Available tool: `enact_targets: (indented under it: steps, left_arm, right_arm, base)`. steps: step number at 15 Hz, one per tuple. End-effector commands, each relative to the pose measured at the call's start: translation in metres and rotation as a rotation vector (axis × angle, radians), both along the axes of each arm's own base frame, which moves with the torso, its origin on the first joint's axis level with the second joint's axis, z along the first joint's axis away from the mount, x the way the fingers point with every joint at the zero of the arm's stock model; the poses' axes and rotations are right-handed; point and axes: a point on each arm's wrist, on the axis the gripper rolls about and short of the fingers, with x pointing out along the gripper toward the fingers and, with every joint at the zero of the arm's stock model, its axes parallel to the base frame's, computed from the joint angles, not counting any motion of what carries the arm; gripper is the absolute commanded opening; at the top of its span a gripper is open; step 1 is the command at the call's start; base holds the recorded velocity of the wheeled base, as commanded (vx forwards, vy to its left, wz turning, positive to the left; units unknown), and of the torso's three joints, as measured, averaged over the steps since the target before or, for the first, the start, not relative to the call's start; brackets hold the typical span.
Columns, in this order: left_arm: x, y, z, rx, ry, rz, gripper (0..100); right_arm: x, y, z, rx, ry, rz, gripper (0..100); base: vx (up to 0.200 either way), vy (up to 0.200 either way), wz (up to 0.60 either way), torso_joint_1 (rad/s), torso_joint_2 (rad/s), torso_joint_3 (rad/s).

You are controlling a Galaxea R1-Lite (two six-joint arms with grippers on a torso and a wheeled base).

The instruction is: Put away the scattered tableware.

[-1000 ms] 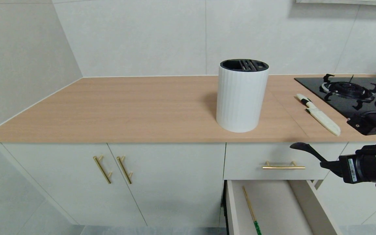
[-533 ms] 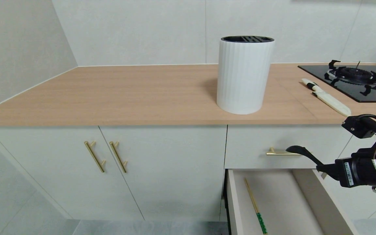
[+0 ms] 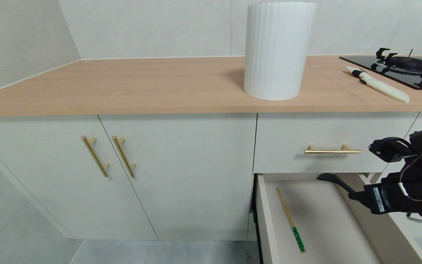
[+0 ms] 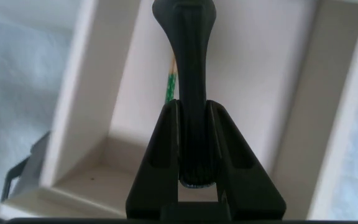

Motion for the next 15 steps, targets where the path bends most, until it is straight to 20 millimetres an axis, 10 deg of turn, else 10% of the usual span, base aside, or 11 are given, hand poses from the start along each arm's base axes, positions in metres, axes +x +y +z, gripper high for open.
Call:
enact_targets:
  steps: [1, 15]
  left_arm:
    - [0.0, 0.0, 0.0, 0.0, -0.002, 0.0, 100]
    - [0.0, 0.0, 0.0, 0.0, -0.002, 0.0, 100]
  right_arm:
    - [0.007, 0.001, -0.009, -0.008, 0.034, -0.001, 0]
    - [0.068, 0.014, -0.092, -0.049, 0.246, -0.107, 0]
  base:
    - [0.0, 0.0, 0.0, -0.071, 0.29, 0.198]
    - [0.0, 0.0, 0.0, -0.006, 0.02, 0.015]
